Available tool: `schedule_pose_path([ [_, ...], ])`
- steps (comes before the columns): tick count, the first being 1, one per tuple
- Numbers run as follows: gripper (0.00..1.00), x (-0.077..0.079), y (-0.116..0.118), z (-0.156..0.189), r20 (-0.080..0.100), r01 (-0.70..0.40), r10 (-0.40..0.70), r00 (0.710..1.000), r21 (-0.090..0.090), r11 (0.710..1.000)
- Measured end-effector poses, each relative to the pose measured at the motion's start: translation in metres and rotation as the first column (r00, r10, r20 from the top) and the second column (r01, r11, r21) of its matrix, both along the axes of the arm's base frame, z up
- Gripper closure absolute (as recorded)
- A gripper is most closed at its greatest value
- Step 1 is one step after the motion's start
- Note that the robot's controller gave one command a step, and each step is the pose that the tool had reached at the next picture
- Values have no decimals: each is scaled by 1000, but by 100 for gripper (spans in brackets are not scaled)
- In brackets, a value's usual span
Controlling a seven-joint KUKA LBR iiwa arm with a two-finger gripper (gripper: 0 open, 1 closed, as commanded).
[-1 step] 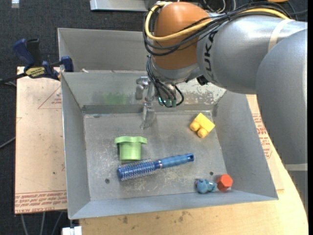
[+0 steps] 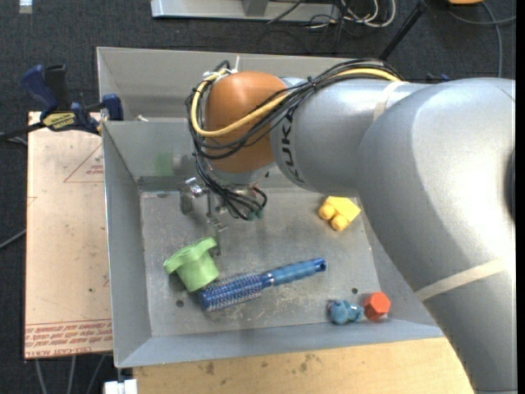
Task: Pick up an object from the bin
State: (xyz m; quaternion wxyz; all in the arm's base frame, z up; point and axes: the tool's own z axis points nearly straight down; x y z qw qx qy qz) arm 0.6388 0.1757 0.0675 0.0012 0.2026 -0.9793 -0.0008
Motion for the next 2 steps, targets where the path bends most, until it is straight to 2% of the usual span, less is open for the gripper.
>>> schedule_pose_path([
  [1, 0, -8, 71, 3, 7, -241, 241, 970, 2, 970],
  [2, 0, -6, 23, 19, 5, -201, 201, 980, 0, 980],
])
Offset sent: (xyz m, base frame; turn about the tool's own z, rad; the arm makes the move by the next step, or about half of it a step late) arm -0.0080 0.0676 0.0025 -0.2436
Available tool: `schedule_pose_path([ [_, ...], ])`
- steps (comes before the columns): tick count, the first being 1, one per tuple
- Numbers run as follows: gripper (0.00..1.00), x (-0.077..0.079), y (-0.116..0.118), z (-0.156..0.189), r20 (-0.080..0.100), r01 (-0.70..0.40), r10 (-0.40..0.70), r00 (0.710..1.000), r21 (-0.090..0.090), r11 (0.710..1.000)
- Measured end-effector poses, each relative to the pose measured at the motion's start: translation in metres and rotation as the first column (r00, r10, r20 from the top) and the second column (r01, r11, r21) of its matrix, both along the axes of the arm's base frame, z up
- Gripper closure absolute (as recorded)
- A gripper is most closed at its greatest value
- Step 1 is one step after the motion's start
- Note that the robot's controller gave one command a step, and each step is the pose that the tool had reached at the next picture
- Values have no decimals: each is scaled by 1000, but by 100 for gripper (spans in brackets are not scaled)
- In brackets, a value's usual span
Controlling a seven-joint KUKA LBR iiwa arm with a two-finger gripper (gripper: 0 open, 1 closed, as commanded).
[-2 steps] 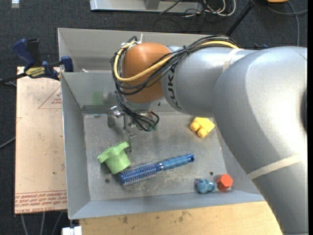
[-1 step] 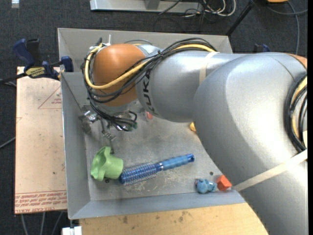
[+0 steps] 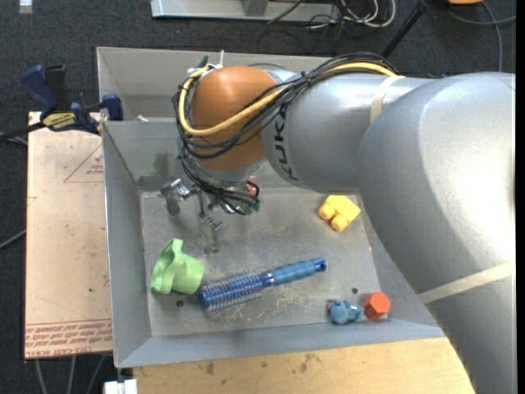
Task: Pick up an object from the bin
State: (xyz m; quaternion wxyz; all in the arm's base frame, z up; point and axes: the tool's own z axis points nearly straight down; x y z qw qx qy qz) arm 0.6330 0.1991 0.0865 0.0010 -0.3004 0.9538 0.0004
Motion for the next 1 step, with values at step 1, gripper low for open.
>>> schedule_pose_path([
  [1, 0, -15, 14, -17, -1, -361, 361, 933, 1, 933],
])
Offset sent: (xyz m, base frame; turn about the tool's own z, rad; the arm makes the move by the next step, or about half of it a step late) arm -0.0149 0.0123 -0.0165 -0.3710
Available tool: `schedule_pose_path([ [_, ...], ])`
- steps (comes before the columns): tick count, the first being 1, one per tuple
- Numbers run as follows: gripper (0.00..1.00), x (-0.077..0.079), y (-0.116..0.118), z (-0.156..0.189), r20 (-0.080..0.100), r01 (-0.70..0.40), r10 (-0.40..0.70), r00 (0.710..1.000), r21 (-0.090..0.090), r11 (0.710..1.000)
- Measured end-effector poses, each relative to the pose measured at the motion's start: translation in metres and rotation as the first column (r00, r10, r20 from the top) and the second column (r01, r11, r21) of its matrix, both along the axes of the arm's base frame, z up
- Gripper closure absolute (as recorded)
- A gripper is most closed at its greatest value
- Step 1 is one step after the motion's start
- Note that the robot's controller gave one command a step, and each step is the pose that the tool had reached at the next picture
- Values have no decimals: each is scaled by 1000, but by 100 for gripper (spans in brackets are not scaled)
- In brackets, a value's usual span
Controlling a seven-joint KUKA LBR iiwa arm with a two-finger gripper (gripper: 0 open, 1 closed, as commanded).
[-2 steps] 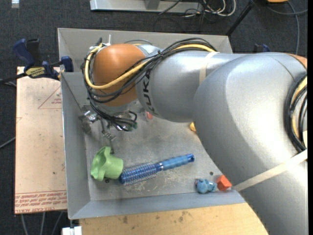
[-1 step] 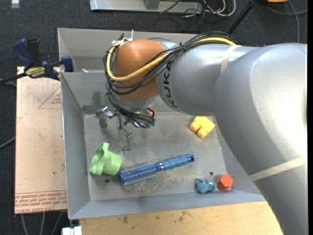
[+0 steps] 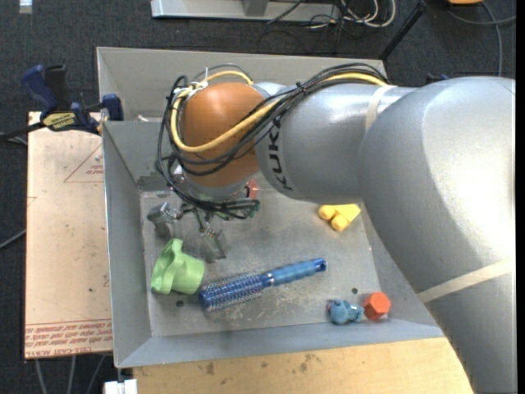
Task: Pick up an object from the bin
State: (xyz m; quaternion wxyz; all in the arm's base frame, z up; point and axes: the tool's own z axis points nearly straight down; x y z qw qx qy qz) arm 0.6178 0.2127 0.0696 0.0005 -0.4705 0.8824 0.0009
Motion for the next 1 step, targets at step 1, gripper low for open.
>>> schedule_pose_path([
  [1, 100, 1, -1, 1, 2, 3, -3, 1000, 1, 1000],
])
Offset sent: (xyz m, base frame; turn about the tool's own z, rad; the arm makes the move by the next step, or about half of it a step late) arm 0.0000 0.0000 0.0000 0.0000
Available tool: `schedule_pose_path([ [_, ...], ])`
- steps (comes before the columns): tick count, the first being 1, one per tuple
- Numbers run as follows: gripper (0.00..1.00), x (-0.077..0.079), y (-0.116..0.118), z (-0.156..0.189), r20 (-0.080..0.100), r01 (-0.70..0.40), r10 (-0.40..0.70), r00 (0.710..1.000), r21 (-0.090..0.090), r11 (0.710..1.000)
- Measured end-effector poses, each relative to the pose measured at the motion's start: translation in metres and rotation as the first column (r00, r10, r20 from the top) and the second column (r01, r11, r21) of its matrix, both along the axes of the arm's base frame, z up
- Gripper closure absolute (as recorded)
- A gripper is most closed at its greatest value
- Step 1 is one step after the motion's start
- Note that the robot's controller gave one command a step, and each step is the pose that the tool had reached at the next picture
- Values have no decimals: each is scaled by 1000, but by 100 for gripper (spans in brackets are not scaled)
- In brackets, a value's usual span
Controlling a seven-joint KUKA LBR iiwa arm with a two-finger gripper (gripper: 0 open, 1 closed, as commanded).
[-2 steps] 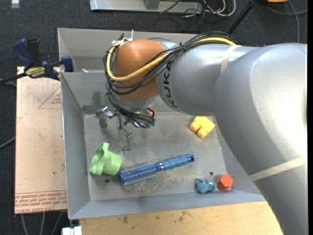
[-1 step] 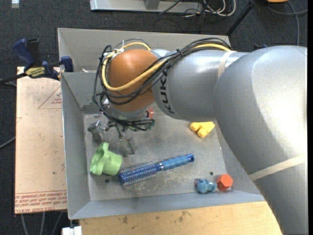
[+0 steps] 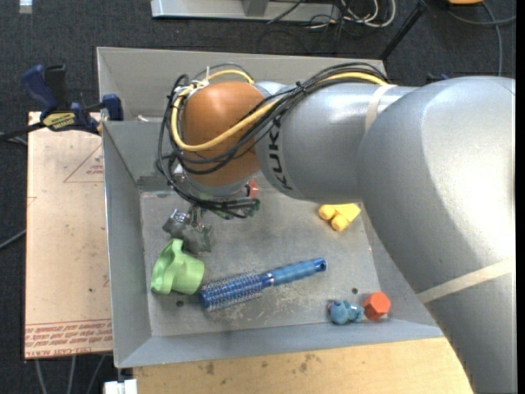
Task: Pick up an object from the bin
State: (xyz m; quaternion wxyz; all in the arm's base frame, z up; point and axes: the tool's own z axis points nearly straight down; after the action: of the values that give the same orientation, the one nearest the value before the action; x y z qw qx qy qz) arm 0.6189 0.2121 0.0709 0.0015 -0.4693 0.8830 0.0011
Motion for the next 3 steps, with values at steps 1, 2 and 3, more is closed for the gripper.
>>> schedule_pose_path([
  [1, 100, 9, 40, 75, 10, 2, -2, 1000, 5, 1000],
  [2, 100, 5, -10, 132, 3, 528, -528, 849, 3, 849],
  [3, 100, 12, 26, 87, -3, 732, -732, 681, -2, 681],
])
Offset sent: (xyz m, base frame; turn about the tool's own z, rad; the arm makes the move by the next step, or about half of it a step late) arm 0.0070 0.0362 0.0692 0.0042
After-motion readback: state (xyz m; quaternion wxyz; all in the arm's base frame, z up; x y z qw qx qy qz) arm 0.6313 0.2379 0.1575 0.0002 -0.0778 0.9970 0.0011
